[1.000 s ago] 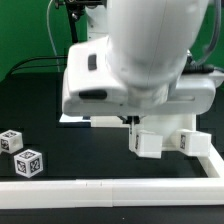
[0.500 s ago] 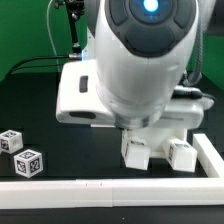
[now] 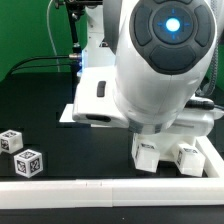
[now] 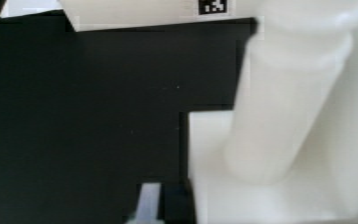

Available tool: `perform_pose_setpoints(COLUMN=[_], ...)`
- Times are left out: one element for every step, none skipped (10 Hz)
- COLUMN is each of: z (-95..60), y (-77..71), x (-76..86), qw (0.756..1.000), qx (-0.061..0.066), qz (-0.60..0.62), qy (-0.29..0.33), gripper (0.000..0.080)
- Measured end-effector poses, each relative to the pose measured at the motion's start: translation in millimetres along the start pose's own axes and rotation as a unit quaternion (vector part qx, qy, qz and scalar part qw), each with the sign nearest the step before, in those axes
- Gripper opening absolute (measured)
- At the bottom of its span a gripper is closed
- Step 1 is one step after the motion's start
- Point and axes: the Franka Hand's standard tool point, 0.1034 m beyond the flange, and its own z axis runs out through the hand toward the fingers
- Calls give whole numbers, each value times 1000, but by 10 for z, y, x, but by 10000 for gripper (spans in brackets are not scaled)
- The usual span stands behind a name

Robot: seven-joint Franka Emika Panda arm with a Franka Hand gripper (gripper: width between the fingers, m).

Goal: Assemble chair

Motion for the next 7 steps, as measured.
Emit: perform_pose_setpoints(z=[6, 8, 4, -5, -4, -4, -5], y=[-20, -32, -36, -38, -26, -18, -15], x=[2, 1, 9, 30, 33, 34, 37], qw=[1000, 1000, 1000, 1000, 1000, 1000, 1000], qx=[0, 0, -1, -3, -2, -1, -1], qz=[1, 1, -1, -2, 0, 0, 0], qy=[0, -1, 2, 8, 7, 7, 8], gripper=[30, 30, 30, 30, 137, 276, 411])
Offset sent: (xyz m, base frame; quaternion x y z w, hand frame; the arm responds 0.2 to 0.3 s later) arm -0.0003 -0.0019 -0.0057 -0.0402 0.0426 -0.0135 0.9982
